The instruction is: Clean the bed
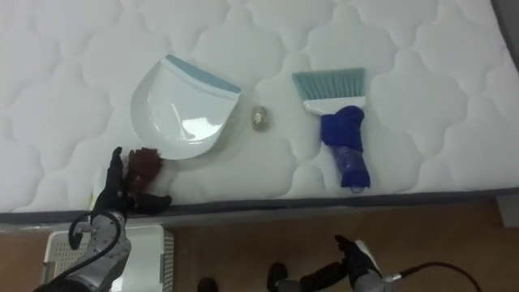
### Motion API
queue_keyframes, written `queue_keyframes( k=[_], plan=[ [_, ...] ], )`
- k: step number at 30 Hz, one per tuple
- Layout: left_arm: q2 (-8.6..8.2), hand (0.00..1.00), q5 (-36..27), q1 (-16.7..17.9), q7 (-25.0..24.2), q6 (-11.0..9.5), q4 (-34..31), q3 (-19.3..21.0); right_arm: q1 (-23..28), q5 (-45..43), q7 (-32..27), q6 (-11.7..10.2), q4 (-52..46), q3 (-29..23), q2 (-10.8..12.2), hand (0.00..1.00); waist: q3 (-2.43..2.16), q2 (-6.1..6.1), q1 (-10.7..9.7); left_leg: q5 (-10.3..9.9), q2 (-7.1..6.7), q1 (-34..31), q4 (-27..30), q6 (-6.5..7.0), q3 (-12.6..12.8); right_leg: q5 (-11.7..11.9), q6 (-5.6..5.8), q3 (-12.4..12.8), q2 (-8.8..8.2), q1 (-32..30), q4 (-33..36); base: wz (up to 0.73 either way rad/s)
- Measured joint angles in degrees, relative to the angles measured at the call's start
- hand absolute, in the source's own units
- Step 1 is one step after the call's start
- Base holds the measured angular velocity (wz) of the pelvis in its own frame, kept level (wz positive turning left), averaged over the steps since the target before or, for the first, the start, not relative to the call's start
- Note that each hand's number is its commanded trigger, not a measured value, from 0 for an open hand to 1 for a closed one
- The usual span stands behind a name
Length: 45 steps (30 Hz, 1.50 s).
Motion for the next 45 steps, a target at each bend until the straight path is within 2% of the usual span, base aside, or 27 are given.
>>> queue_keyframes(
  k=[6,14,21,33,38,45],
  plan=[
    [0.05,0.00,0.04,-1.73,2.37,0.45,1.59,2.17,0.08,2.26,-0.38,-0.47,-1.18,0.02,-0.74,0.00,-0.09,0.39,-0.82,-0.24,-0.16,-2.62,2.91,0.12,0.01,-0.25,-0.19,-0.02,-0.56,-2.59,3.03,0.00],
    [0.04,0.00,0.03,-2.46,3.28,1.67,2.84,2.12,1.84,6.90,-1.89,-0.52,-2.26,0.12,-0.70,0.00,-0.21,0.61,-1.13,-0.54,-0.01,-2.87,4.62,0.19,0.03,-0.31,-0.32,-0.02,-0.59,-2.62,4.35,0.00],
    [-0.04,0.00,-0.06,-2.99,3.29,1.73,3.61,1.98,2.06,8.91,-1.93,-0.90,-2.49,1.28,-0.64,0.00,-0.28,0.74,-2.51,-0.95,0.13,-3.45,6.03,0.35,-0.18,-0.46,-0.30,-0.01,-0.60,-2.65,4.94,0.01],
    [0.10,0.00,-0.07,-5.78,4.53,1.73,4.00,1.99,2.15,9.90,-2.15,-1.99,-3.32,1.29,-0.83,0.00,-0.27,0.78,-3.22,-1.77,0.01,-5.50,8.34,0.46,-0.45,-1.09,-0.14,-0.03,-0.88,-4.51,7.05,0.01],
    [0.20,0.00,-0.08,-5.89,4.90,1.62,3.98,1.98,2.34,9.88,-2.20,-1.99,-3.73,1.39,-0.57,0.00,-0.27,0.77,-4.06,-1.86,-0.08,-5.56,8.50,0.61,-0.51,-1.18,0.00,-0.01,-0.91,-4.45,7.05,0.00],
    [0.05,0.00,-0.07,-6.04,6.11,1.55,3.83,1.97,2.30,9.89,-2.22,-2.02,-3.73,1.36,-0.53,0.00,-0.27,0.77,-4.14,-1.99,0.05,-5.80,8.55,0.62,-0.51,-1.20,0.01,-0.05,-0.82,-4.63,6.98,0.00]
  ],
)
